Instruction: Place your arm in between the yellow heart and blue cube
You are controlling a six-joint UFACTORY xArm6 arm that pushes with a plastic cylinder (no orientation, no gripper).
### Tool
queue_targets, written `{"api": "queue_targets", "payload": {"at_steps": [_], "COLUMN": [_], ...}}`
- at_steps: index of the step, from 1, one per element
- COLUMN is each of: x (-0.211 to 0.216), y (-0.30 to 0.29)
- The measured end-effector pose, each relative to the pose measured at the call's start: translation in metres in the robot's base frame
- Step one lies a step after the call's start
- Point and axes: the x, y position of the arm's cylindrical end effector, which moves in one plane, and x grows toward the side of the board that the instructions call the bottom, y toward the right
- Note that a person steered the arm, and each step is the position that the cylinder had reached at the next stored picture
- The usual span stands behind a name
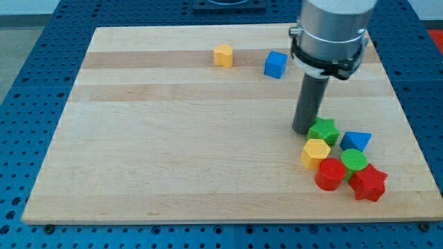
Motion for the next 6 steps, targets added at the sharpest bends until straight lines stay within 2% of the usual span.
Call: {"api": "queue_targets", "payload": {"at_steps": [1,2,5,6], "x": [-0.002,-0.029,-0.111,-0.137], "y": [0.003,-0.009,-0.103,-0.107]}}
